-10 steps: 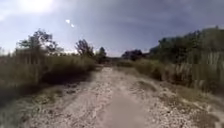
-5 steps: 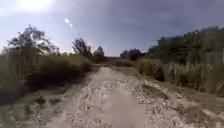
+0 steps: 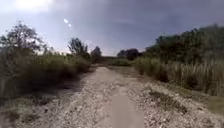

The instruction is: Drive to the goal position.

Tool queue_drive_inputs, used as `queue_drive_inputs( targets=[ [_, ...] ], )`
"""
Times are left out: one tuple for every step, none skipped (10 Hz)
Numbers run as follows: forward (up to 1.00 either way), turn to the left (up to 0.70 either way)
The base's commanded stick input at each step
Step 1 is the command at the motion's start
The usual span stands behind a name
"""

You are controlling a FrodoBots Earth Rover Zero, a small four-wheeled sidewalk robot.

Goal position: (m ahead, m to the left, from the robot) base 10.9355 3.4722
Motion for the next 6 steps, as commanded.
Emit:
queue_drive_inputs(
  targets=[
    [0.85,0.0],
    [0.85,0.0],
    [0.85,0.0],
    [0.85,0.0],
    [0.85,0.0],
    [0.85,0.0]
  ],
)
